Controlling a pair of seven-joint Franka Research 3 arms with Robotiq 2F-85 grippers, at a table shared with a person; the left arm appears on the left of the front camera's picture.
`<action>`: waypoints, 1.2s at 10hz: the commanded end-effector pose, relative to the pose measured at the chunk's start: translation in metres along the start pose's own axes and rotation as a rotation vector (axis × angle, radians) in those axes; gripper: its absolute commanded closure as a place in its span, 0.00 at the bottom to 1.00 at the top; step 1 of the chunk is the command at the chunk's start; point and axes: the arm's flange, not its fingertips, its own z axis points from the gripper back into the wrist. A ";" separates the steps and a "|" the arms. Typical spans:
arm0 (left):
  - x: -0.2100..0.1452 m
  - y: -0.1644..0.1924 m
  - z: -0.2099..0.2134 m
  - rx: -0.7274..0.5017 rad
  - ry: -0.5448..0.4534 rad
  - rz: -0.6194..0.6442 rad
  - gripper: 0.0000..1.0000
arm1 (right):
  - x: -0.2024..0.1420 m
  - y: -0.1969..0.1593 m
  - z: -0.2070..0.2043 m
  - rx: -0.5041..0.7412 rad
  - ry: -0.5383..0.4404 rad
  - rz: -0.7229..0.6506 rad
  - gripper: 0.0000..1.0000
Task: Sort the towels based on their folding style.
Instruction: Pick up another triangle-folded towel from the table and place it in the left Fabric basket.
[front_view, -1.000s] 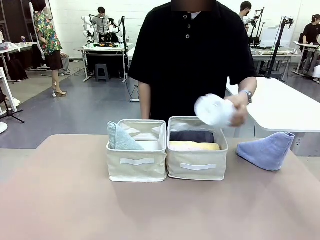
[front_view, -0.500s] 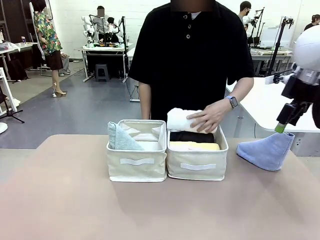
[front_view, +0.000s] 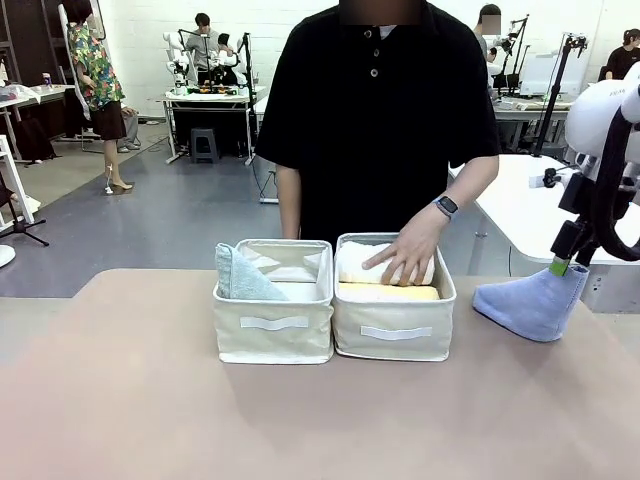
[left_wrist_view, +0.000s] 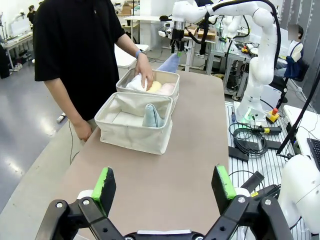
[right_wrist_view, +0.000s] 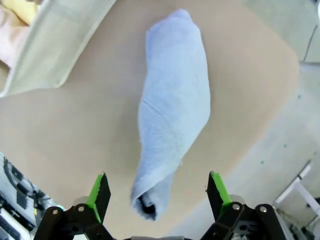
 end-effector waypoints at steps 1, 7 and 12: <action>0.003 -0.003 -0.001 0.010 -0.005 0.015 0.00 | 0.005 0.005 0.012 0.024 -0.006 -0.013 0.00; 0.003 -0.003 -0.001 0.010 -0.005 0.015 0.00 | 0.000 0.000 0.000 0.000 0.000 0.000 0.00; 0.003 -0.003 -0.001 0.010 -0.005 0.015 0.00 | 0.015 -0.002 -0.026 0.021 0.061 0.034 0.00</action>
